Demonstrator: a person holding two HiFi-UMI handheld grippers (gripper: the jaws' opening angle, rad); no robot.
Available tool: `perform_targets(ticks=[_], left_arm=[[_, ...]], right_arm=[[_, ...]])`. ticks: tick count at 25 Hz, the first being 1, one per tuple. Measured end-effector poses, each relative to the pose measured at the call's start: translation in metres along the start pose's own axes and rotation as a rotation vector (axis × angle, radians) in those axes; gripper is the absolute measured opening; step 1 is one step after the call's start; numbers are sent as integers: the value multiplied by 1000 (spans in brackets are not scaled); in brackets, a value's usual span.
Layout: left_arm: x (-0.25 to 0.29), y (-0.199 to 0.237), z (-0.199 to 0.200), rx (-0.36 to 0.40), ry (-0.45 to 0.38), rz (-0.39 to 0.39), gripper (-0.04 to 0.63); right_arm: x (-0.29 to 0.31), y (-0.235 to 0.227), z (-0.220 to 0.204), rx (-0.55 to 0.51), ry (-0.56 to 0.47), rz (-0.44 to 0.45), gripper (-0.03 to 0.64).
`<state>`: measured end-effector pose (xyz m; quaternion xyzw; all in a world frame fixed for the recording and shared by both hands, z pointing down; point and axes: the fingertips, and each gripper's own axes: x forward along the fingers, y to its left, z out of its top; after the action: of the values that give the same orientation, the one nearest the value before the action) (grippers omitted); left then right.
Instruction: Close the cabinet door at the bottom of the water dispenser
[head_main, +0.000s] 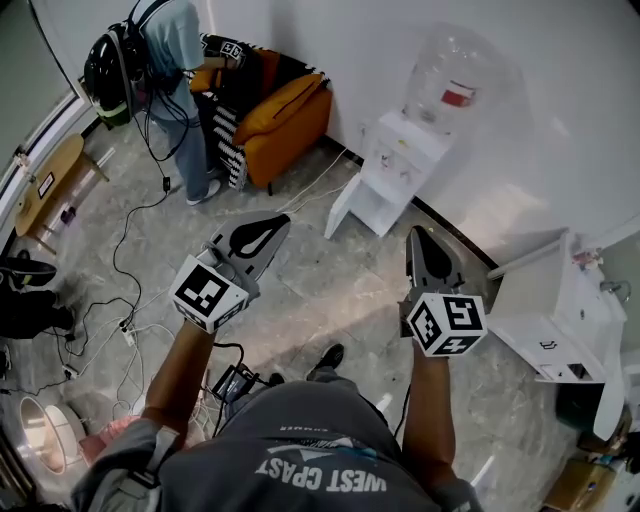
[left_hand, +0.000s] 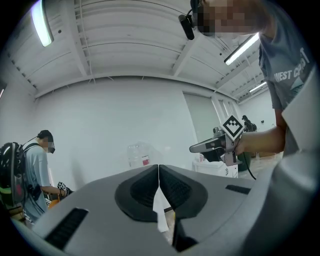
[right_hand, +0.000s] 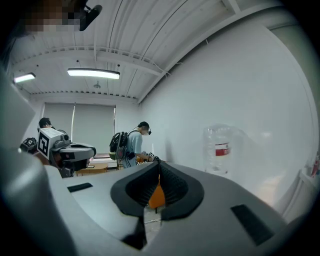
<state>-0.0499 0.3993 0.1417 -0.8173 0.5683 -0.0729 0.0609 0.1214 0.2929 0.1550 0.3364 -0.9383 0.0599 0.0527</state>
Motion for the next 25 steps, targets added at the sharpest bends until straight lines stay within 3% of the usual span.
perform_targets(ticks=[13, 19, 25], left_arm=[[89, 20, 5, 43, 56, 69, 18], [127, 17, 2, 38, 60, 28, 18], [164, 41, -11, 13, 56, 1, 18]], right_arm=[[60, -89, 12, 47, -38, 67, 29], [72, -126, 6, 68, -26, 37, 29], [95, -147, 3, 69, -7, 2, 29]])
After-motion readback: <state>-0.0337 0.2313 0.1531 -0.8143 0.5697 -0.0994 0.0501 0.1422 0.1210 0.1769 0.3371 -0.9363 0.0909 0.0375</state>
